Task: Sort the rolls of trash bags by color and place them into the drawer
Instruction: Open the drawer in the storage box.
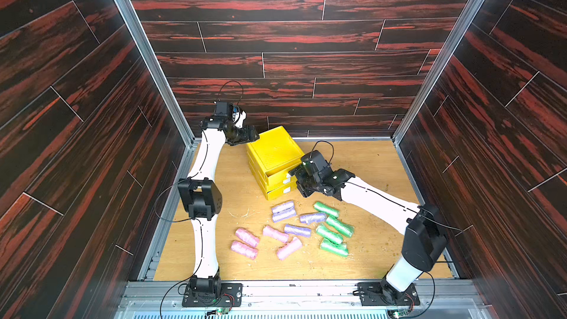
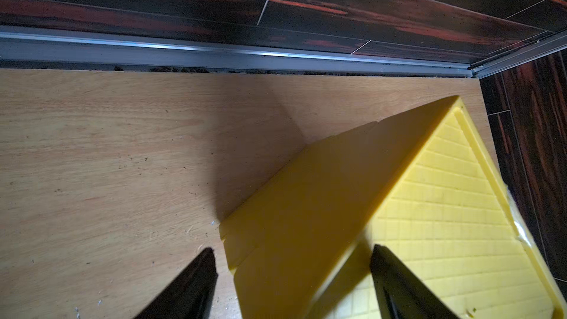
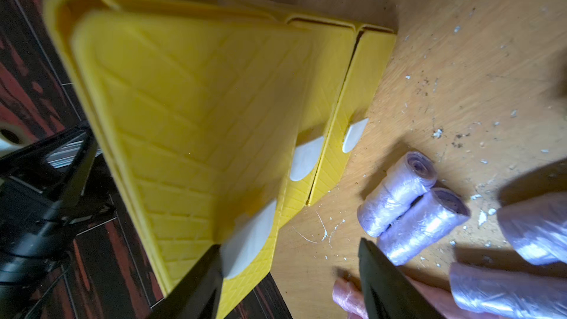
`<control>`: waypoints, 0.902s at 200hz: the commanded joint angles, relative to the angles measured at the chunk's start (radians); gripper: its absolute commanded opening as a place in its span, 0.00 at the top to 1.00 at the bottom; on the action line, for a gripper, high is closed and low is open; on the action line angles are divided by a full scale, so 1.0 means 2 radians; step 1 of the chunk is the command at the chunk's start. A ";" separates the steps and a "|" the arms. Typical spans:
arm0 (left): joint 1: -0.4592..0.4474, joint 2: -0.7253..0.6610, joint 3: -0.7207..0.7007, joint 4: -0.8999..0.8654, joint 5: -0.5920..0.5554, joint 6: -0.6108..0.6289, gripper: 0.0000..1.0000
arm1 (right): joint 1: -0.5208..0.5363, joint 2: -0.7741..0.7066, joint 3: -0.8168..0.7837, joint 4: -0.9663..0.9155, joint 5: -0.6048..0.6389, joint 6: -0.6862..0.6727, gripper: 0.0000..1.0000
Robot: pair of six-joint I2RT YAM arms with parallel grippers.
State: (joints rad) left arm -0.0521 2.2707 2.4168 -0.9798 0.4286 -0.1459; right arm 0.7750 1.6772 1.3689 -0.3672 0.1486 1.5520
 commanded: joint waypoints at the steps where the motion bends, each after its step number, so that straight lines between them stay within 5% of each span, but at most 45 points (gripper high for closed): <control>1: -0.003 -0.005 -0.006 -0.053 -0.030 0.013 0.17 | -0.001 -0.024 -0.029 -0.042 0.017 -0.007 0.28; 180: -0.004 -0.008 -0.010 -0.052 -0.034 0.013 0.17 | -0.001 -0.116 -0.100 -0.085 0.039 -0.018 0.28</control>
State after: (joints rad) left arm -0.0544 2.2688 2.4168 -0.9810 0.4179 -0.1459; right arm 0.7731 1.4616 1.1839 -0.4831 0.2073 1.5280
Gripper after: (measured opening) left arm 0.826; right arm 0.725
